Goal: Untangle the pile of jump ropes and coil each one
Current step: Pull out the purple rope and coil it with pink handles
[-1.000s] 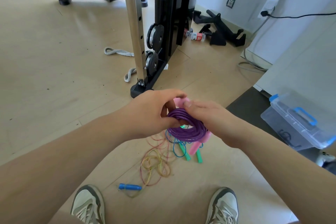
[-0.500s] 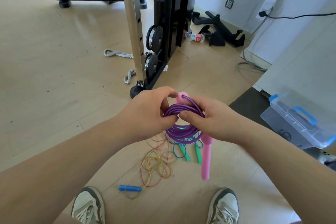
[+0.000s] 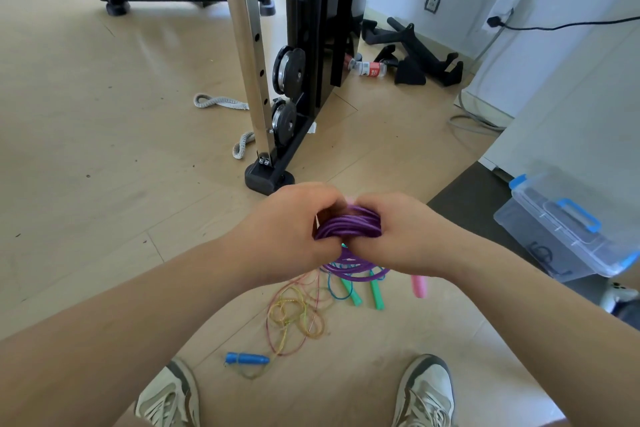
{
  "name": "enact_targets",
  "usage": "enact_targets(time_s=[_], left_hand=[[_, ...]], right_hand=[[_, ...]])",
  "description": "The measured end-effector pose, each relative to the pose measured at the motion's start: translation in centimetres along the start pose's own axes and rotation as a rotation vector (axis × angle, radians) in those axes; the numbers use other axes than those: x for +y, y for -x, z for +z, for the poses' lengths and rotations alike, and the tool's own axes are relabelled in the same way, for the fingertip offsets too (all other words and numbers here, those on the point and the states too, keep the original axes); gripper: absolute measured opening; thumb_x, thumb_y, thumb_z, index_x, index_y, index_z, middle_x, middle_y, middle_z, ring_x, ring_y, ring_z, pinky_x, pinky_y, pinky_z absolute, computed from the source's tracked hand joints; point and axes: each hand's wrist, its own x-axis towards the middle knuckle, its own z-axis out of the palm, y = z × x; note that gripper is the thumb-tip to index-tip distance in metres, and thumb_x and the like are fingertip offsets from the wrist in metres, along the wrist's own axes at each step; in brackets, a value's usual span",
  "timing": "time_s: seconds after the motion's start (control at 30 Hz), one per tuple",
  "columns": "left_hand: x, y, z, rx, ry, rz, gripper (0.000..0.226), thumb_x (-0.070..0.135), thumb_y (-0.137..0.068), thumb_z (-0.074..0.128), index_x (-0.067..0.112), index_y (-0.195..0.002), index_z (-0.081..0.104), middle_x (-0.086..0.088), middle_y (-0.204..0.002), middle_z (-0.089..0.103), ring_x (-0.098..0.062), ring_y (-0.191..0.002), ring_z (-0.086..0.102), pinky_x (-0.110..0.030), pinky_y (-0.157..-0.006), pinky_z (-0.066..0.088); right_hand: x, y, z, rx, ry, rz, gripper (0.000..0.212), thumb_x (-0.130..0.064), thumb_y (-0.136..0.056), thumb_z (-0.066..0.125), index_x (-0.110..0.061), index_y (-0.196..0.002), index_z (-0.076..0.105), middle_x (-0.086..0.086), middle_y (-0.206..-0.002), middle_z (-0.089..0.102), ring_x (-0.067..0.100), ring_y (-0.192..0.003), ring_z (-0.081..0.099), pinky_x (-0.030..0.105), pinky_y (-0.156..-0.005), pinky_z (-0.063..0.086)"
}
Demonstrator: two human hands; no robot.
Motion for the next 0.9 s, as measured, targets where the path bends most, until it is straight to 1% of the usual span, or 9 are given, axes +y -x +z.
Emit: enact_targets(time_s=[0.17,0.27,0.33,0.47,0.6,0.7,0.8,0.83,0.9], left_hand=[[-0.4,0.0,0.0,-0.005,0.035,0.053,0.024,0.018,-0.078,0.076,0.027,-0.099,0.068,0.013,-0.094,0.06,-0.004,-0.079,0.058,-0.016,-0.065,0.047],[-0.4,0.0,0.0,-0.004,0.101,-0.021,0.037,0.024,-0.077,0.079,0.031,-0.107,0.059,0.015,-0.101,0.058,-0.009,-0.07,0.061,-0.016,-0.059,0.047],[-0.5,0.1,0.1,-0.013,0.06,-0.035,0.041,0.027,-0.076,0.078,0.032,-0.111,0.057,0.015,-0.101,0.057,-0.004,-0.073,0.059,-0.013,-0.06,0.043],[-0.5,-0.1,0.3,0.016,-0.047,-0.03,0.016,0.03,-0.079,0.075,0.024,-0.09,0.065,0.011,-0.082,0.059,0.002,-0.077,0.053,-0.013,-0.059,0.035],[-0.5,-0.2,0.6,0.059,-0.076,-0.068,0.018,0.036,-0.077,0.074,0.024,-0.088,0.067,0.009,-0.08,0.06,-0.003,-0.076,0.055,-0.019,-0.06,0.04],[-0.4,-0.1,0.1,0.012,0.01,-0.087,0.018,0.041,-0.085,0.076,0.027,-0.095,0.071,0.008,-0.082,0.065,-0.004,-0.073,0.062,-0.018,-0.06,0.047],[-1.0,-0.4,-0.8,-0.044,0.434,-0.274,0.019,0.028,-0.103,0.057,0.019,-0.112,0.071,0.003,-0.099,0.071,-0.019,-0.077,0.073,-0.025,-0.068,0.062],[-1.7,-0.5,-0.8,-0.042,0.463,-0.303,0.021,0.019,-0.105,0.052,0.018,-0.119,0.068,0.002,-0.108,0.07,-0.023,-0.084,0.073,-0.029,-0.071,0.063],[-3.3,-0.7,-0.4,-0.096,0.29,-0.258,0.038,0.009,-0.099,0.057,0.029,-0.132,0.062,0.011,-0.122,0.065,-0.017,-0.09,0.071,-0.032,-0.079,0.063]], right_hand=[[0.1,0.4,-0.1,-0.076,0.015,-0.003,0.008,-0.025,-0.093,0.062,-0.021,-0.1,0.062,0.0,-0.091,0.066,0.017,-0.085,0.062,0.031,-0.07,0.051],[0.2,0.8,-0.3,-0.089,-0.02,-0.022,0.017,-0.023,-0.094,0.062,-0.027,-0.11,0.064,-0.006,-0.102,0.064,0.009,-0.093,0.059,0.017,-0.071,0.047],[0.2,0.8,-0.3,-0.106,-0.007,-0.043,0.019,-0.026,-0.096,0.063,-0.03,-0.114,0.065,-0.008,-0.106,0.061,0.007,-0.099,0.058,0.011,-0.073,0.045],[0.3,0.6,-0.2,0.07,0.004,0.017,0.015,-0.039,-0.09,0.071,-0.027,-0.098,0.07,-0.008,-0.088,0.068,0.008,-0.081,0.065,0.024,-0.068,0.052],[0.5,0.8,-0.5,0.14,-0.094,-0.017,0.019,-0.038,-0.086,0.078,-0.036,-0.104,0.072,-0.016,-0.088,0.072,-0.001,-0.084,0.066,0.017,-0.073,0.054],[1.0,0.7,-0.3,0.135,-0.053,-0.048,0.014,-0.031,-0.096,0.068,-0.033,-0.109,0.071,-0.015,-0.088,0.071,0.002,-0.083,0.064,0.018,-0.07,0.05],[1.7,0.7,-0.3,0.167,-0.084,-0.016,0.015,-0.023,-0.101,0.061,-0.031,-0.112,0.067,-0.016,-0.09,0.07,0.002,-0.086,0.065,0.016,-0.072,0.048],[1.7,0.7,-0.4,0.176,-0.106,-0.013,0.016,-0.022,-0.102,0.059,-0.031,-0.112,0.066,-0.017,-0.091,0.07,0.001,-0.087,0.067,0.015,-0.074,0.05],[1.8,0.8,-0.3,0.189,-0.13,-0.032,0.017,-0.02,-0.103,0.057,-0.031,-0.112,0.064,-0.019,-0.09,0.069,-0.003,-0.086,0.067,0.013,-0.074,0.051]])
